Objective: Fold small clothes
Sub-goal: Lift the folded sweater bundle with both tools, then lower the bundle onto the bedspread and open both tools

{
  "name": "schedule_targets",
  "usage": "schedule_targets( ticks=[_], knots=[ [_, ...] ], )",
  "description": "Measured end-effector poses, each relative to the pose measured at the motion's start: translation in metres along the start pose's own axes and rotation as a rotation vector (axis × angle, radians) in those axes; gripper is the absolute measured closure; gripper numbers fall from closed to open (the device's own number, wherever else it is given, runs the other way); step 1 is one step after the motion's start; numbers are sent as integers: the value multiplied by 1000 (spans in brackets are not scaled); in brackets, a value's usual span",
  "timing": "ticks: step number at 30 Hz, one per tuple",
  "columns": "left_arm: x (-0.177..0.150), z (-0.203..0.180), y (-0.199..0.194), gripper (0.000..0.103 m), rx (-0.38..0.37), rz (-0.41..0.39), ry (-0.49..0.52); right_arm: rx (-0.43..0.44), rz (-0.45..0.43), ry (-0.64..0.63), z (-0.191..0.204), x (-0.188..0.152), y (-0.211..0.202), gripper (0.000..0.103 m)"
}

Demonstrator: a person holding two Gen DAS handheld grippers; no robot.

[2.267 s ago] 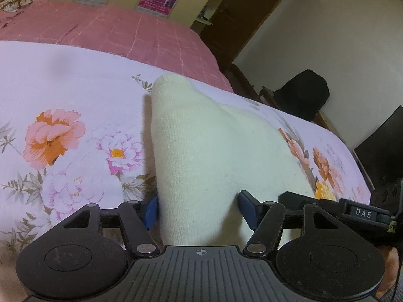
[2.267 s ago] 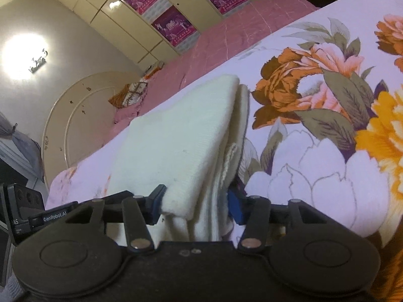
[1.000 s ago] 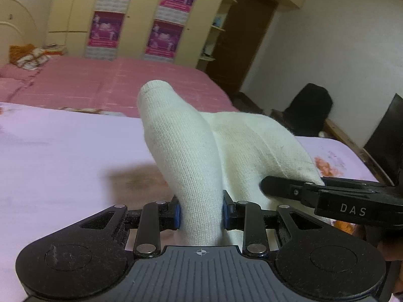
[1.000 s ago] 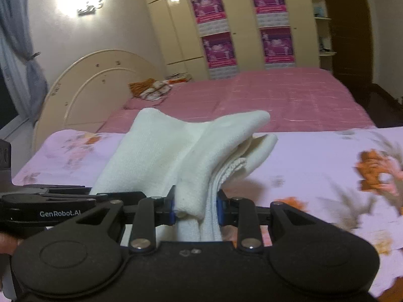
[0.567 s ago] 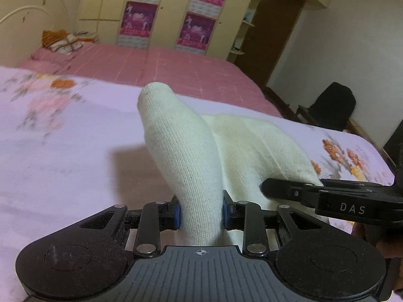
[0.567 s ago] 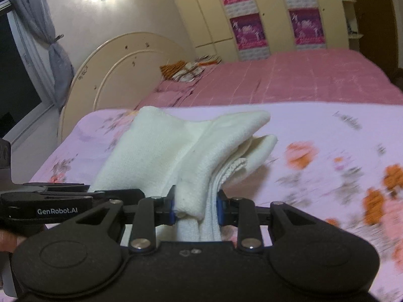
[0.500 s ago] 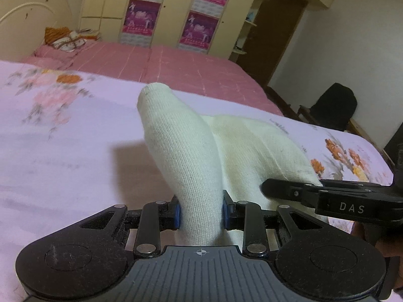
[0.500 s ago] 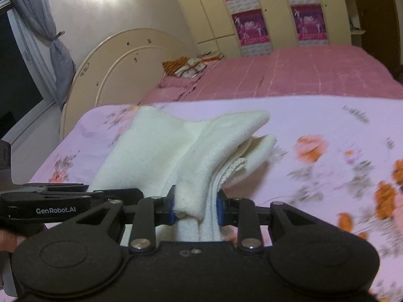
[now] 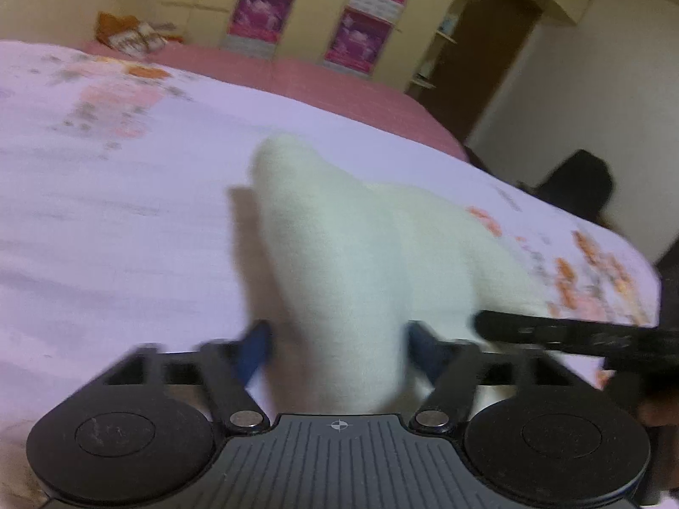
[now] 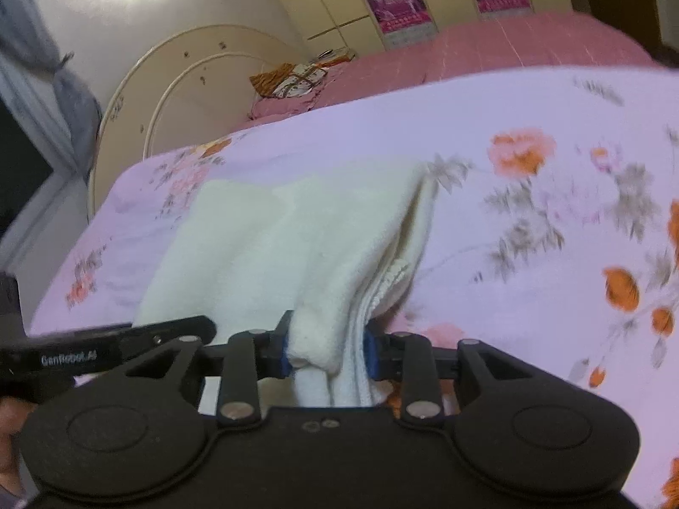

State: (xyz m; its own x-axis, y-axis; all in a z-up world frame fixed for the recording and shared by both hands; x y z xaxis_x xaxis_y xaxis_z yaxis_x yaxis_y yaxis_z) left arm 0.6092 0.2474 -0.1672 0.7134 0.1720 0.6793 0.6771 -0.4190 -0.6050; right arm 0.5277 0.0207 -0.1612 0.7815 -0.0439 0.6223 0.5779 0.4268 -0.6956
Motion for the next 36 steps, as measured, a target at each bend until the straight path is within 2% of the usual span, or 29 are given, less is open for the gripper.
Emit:
schedule_targets(
  ticks=[2, 3, 5, 6, 7, 9, 10, 12, 14, 17, 19, 22, 25, 27, 29, 31, 33, 36],
  knots=[
    [-2, 6, -3, 23, -15, -16, -17, 22, 7, 29, -6, -1, 0, 67],
    [0, 8, -7, 23, -6, -27, -23, 29, 11, 41, -9, -1, 0, 63],
    [7, 12, -25, 24, 43, -92, -16, 34, 17, 58, -15, 2, -6, 60],
    [14, 11, -37, 24, 60, -143, 0, 16, -5, 60, -17, 7, -15, 59],
    [20, 7, -46, 24, 43, -181, 17, -8, -49, 54, -18, 15, -26, 59],
    [32, -5, -50, 24, -23, -206, 49, -50, -140, 21, -18, 33, -50, 66],
    [38, -14, -45, 24, -51, -202, 86, -51, -147, -4, -14, 39, -53, 67],
    [46, -24, -29, 33, -69, -172, 131, -69, -150, -81, -2, 48, -51, 77],
    [47, -28, -10, 40, -113, -135, 111, -87, -131, -173, 15, 51, -39, 81],
    [40, -19, 17, 41, -104, -74, 61, -149, -69, -272, 25, 43, -12, 87],
    [35, -17, 22, 41, -105, -79, 55, -208, -24, -299, 16, 35, 6, 88],
    [30, -20, 22, 41, -98, -77, 80, -201, -37, -275, 11, 34, 9, 89],
    [32, -23, 9, 41, -105, -89, 80, -219, -38, -308, 13, 33, 9, 88],
    [33, -26, -10, 41, -98, -112, 111, -235, -47, -309, 18, 35, -3, 85],
    [23, -25, -25, 41, -76, -117, 121, -204, -90, -324, 27, 35, -22, 84],
    [10, -21, -32, 41, -68, -102, 109, -165, -90, -353, 35, 25, -37, 84],
    [-6, -15, -28, 41, -26, -63, 114, -143, -63, -397, 40, 8, -39, 84],
    [-23, -12, -26, 41, 6, -35, 92, -206, -38, -484, 36, -14, -28, 84]
  ],
)
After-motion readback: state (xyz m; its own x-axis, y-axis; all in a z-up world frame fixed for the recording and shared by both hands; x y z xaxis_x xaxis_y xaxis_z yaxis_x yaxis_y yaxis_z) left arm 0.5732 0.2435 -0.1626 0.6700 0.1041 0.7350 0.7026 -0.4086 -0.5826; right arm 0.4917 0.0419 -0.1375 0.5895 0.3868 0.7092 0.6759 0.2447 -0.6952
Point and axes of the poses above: each gripper's, at about its wrist camera, not at the fingertips, and y roughly the way its jaws point, z to its left, x to its top, the point moved 9 cm from there along y, roughly the way its jaws point, and after that the axes turned 7 degrees about -x, right-handed, at the moved point
